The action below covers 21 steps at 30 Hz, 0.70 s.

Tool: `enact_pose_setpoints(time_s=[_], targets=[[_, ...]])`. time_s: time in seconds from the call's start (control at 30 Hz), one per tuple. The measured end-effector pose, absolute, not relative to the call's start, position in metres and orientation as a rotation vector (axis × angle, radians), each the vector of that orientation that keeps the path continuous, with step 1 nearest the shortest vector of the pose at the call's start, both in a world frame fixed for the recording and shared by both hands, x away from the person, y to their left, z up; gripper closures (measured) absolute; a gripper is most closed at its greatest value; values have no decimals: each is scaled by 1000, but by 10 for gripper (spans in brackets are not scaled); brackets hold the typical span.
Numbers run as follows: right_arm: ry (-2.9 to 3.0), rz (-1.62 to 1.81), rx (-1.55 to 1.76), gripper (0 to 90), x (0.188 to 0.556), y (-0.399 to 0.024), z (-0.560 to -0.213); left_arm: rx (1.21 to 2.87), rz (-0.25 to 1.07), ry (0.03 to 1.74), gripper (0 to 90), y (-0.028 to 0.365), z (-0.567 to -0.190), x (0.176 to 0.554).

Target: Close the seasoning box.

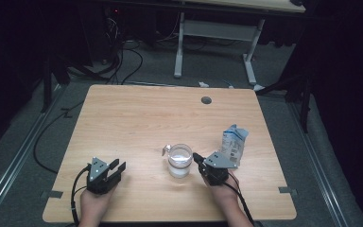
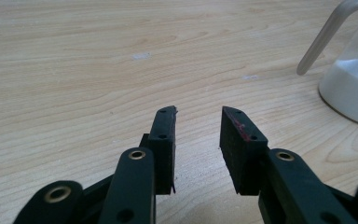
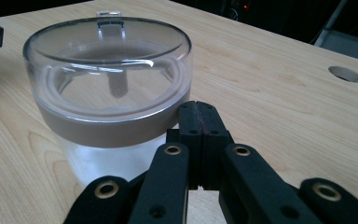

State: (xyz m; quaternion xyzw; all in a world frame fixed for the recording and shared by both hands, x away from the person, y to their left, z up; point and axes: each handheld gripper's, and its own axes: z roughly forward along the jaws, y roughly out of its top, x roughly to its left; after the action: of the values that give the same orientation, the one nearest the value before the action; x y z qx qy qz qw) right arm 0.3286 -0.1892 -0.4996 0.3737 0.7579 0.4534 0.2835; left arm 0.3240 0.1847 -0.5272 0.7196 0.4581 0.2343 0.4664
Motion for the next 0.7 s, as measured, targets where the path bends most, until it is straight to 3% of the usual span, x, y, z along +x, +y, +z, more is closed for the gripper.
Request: enact_pose_setpoints(time_s=[0.7], targets=[[2053,1210,956,900,311,-180,-500,1751,554,1122,665,186,-525,323]])
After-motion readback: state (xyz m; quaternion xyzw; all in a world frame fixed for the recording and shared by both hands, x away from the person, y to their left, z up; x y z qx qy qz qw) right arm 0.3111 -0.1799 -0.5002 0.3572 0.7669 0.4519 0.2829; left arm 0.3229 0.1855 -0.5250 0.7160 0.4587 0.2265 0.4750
